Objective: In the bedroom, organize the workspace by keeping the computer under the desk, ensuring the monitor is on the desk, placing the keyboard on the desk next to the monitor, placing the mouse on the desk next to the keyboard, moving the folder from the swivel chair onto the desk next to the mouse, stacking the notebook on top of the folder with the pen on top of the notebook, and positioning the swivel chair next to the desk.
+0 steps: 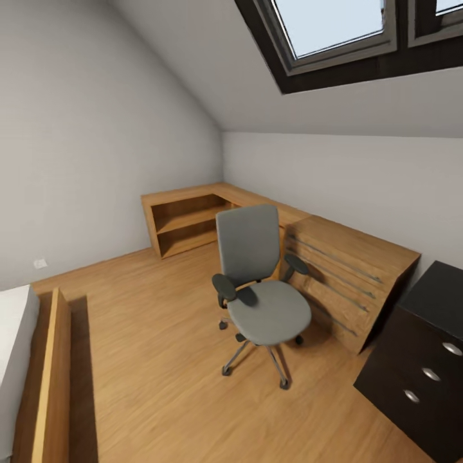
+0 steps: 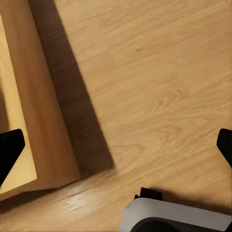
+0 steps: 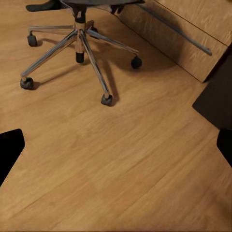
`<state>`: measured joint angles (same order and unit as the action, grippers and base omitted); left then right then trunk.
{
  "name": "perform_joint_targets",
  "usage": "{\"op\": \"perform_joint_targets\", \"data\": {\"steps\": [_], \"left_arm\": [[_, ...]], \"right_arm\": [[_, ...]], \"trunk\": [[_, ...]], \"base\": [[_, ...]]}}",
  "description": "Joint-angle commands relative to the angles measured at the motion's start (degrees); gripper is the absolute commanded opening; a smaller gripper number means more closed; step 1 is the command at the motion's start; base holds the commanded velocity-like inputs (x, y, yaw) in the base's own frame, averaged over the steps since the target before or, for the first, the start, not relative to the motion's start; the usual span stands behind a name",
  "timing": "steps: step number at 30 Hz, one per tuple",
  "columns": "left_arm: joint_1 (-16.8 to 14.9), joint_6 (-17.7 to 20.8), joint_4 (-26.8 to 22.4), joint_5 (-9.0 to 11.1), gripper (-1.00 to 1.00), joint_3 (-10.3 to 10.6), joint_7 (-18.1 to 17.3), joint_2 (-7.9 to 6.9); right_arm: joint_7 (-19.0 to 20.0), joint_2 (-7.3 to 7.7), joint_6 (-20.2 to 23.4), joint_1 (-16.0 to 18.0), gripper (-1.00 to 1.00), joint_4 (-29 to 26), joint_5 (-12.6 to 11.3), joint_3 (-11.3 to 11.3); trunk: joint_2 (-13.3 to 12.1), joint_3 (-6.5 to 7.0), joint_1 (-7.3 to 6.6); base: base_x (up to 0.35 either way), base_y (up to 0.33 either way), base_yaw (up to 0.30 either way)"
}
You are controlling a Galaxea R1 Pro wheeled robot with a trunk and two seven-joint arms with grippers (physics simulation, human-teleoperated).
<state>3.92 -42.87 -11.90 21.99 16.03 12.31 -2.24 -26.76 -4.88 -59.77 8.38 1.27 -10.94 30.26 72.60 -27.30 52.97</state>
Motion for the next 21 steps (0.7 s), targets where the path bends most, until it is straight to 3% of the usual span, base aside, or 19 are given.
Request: {"op": "perform_joint_targets", "data": {"steps": [1, 7, 21], "left_arm": [[0.03, -0.03, -0.14, 0.34, 1.0, 0.49, 0.34, -0.04], [0.03, 0.05, -0.14, 0.29, 1.0, 0.48, 0.3, -0.04], [0.03, 0.07, -0.14, 0.25, 1.0, 0.49, 0.25, 0.0]], "right_arm": [[-0.05, -0.04, -0.23, 0.06, 1.0, 0.13, -0.49, 0.5], [-0.05, -0.04, -0.23, 0.06, 1.0, 0.13, -0.49, 0.47], [-0.05, -0.02, -0.23, 0.06, 1.0, 0.13, -0.49, 0.48]], "trunk": [[0.03, -0.05, 0.04], [0.03, -0.05, 0.04], [0.03, -0.05, 0.04]], "base": [[0.318, 0.0, 0.279], [0.163, 0.0, 0.279], [0.021, 0.0, 0.279]]}}
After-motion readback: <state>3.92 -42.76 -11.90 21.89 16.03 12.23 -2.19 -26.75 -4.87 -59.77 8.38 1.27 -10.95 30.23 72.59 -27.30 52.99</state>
